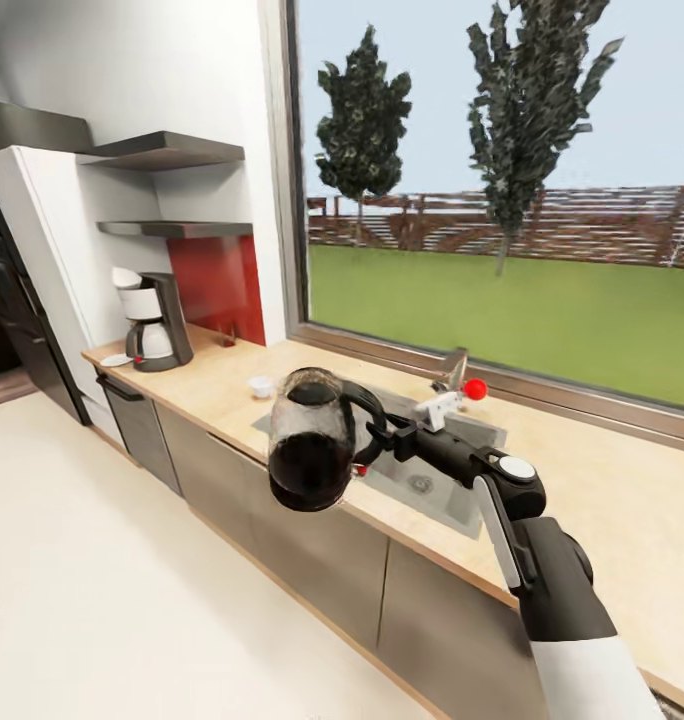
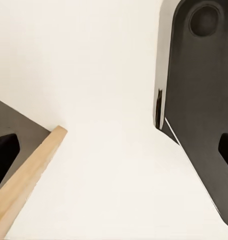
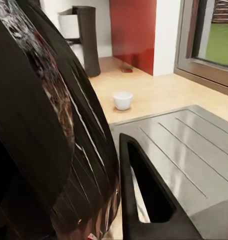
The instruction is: Set up a coffee station on the kitchen countertop: keep the coffee maker on the countertop, move the bottle of coffee from the kitchen shelf to the counter next to the coffee maker, place a paper coffee filter on top of the coffee maker, put the saucer next to the coffee maker with the coffee cup on the saucer, and place the electric kettle next to the coffee maker.
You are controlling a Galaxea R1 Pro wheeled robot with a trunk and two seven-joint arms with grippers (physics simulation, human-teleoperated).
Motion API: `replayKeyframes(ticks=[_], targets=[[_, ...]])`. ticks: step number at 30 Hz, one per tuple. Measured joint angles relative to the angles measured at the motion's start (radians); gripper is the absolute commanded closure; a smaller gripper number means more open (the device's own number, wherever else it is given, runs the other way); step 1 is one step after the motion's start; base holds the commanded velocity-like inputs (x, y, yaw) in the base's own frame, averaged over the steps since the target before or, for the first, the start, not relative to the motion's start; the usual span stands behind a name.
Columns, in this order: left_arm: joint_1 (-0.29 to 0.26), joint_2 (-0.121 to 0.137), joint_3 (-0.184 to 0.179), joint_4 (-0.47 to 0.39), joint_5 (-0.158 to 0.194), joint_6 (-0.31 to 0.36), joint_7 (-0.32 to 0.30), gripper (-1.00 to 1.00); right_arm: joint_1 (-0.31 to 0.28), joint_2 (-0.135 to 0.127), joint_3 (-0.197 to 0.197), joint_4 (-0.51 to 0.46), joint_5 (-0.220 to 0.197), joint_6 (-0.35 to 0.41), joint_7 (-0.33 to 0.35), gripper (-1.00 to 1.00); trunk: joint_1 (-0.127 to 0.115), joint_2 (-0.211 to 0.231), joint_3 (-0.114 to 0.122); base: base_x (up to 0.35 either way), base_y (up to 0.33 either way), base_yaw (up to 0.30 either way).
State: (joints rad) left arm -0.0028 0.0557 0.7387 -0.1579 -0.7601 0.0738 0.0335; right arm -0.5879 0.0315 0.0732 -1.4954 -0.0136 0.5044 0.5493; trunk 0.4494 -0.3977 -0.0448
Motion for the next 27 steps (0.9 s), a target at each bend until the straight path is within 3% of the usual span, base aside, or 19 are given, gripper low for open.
replayKeyframes(ticks=[18,27], targets=[[0.0,0.001,0.002,0.0,0.0,0.0,0.0,-1.0,0.0,0.0,-0.001,-0.001,0.001,-0.003,0.0,1.0,0.0,0.0,-0.002,0.008,0.304,0.028],[0.0,0.001,0.002,-0.001,0.0,0.0,0.0,-1.0,0.0,0.0,-0.001,0.0,0.001,-0.003,0.0,1.0,0.0,0.0,-0.002,0.183,0.289,0.0]])
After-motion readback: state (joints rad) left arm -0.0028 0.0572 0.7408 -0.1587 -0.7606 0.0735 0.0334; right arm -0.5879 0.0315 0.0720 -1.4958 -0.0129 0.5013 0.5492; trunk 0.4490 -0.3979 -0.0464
